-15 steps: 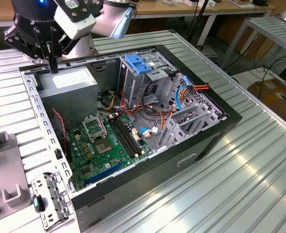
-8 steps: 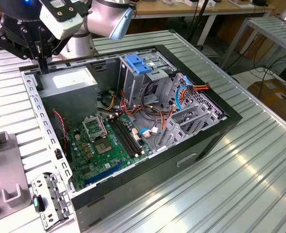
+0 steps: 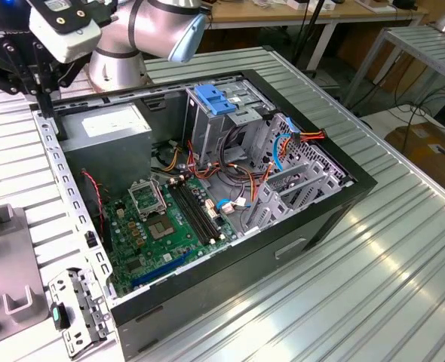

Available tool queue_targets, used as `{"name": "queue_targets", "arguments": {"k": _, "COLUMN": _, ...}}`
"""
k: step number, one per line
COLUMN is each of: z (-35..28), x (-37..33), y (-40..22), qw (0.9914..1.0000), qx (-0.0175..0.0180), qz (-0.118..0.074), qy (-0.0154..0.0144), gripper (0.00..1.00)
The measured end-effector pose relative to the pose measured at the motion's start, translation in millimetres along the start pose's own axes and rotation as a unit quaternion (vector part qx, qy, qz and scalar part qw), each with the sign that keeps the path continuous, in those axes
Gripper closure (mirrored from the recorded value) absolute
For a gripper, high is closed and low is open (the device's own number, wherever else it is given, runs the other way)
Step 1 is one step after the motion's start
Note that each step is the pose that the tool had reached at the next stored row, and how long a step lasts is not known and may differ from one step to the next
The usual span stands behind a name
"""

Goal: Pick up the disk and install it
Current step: 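Reach for the disk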

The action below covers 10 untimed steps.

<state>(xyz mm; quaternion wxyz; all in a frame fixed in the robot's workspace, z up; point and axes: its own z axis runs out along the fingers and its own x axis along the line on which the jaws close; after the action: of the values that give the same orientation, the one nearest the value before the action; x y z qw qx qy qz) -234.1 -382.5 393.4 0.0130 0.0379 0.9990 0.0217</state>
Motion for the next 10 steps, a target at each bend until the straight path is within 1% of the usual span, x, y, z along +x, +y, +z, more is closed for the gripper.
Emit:
{"name": "queue_targets", "arguments": {"k": 2, "z": -0.2, "x": 10.9, "y": 0.7, "qw": 1.00000, "qx": 0.0000, "qz": 0.000, "qy": -0.0001, "gripper": 0.89}}
{"name": "queue_targets", "arguments": {"k": 3, "z": -0.2, "x": 14.9, "y": 0.8, "qw": 1.00000, "qx": -0.0001, "qz": 0.000, "qy": -0.0001, "gripper": 0.89}}
{"name": "queue_targets", "arguments": {"k": 8, "z": -0.7, "x": 29.7, "y": 1.0, "qw": 1.00000, "qx": 0.0000, "qz": 0.000, "qy": 0.0000, "gripper": 0.89}}
{"name": "queue_targets", "arguments": {"k": 9, "z": -0.8, "x": 36.0, "y": 0.9, "qw": 1.00000, "qx": -0.0001, "qz": 0.000, "qy": 0.0000, "gripper": 0.89}}
{"name": "queue_targets", "arguments": {"k": 10, "z": -0.8, "x": 40.2, "y": 0.8, "qw": 1.00000, "qx": -0.0001, "qz": 0.000, "qy": -0.0001, "gripper": 0.89}}
